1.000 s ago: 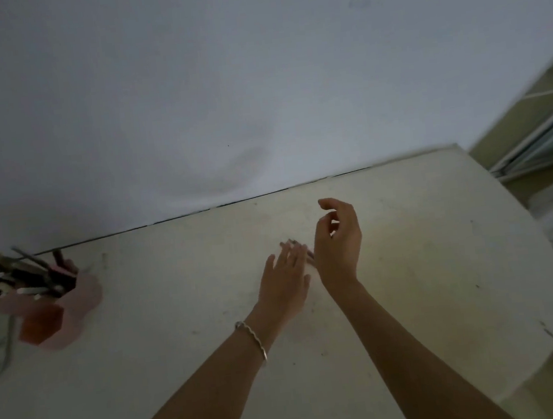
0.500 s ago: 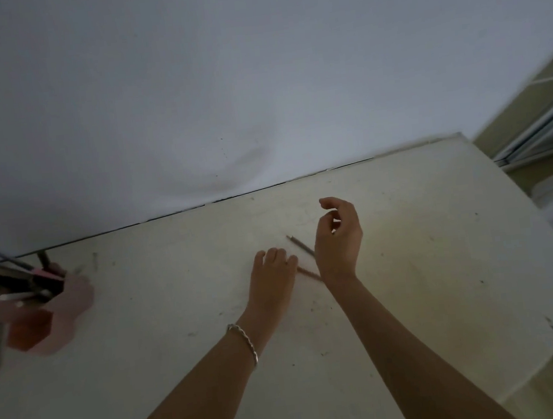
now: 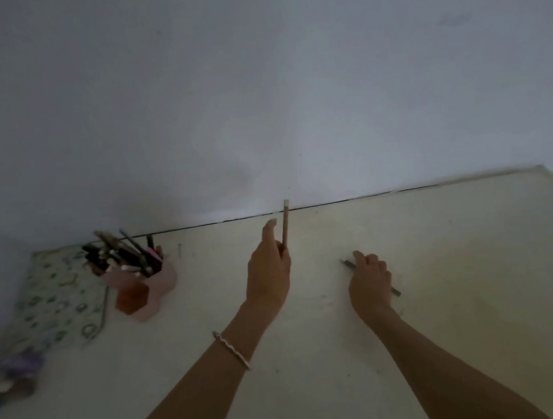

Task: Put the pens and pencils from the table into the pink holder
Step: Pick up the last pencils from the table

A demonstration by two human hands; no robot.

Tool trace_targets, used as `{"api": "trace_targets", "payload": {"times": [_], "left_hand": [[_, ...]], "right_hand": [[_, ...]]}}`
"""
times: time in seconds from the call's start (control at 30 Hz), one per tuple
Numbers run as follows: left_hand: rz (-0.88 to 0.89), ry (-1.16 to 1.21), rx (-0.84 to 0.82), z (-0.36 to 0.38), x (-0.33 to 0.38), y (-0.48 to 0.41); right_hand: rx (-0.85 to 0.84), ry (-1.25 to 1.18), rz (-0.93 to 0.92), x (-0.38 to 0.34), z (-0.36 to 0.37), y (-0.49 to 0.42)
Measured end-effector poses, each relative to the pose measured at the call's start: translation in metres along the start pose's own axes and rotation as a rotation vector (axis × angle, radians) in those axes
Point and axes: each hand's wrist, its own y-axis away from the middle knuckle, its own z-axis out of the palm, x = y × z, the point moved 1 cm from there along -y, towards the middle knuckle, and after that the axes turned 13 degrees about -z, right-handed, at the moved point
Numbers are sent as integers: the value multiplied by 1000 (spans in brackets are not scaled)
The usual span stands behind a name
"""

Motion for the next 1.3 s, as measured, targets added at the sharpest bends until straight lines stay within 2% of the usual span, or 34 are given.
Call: {"api": "trace_targets", "payload": {"times": [0.13,0.4,0.53,0.63,0.8,0.97,1.1,1.17,1.23,1.3], "left_hand": [[14,82,61,-37,-5,-5],[74,188,421,-163,-11,-18],[86,75,593,-222,-31,-25],[46,-32,564,-234,-44,-33],[100,-307,512,-224,-62,-42],[156,-542,590,-225,-69,-46],[167,-662,456,-228,-75,-50],[221,-582,554,-233,-71,-47],[232,-385,748,-244,-66,-45],[211,-262,806,-252,-65,-43]], "right_hand": [[25,-202,-190,-43,-2,-4],[354,-673,-505,-172,-60,-20],[432,-907,-580,-218,-86,-19],[444,-1014,-590,-242,-97,-20],[490,-1092,-625,-265,-103,-20],[531,-1193,-625,-280,-101,-24],[526,-1224,-624,-296,-93,-24],[517,-1240,-633,-302,-89,-23],[503,-1251,-656,-307,-84,-23],[477,-1210,-689,-312,-78,-21]]}}
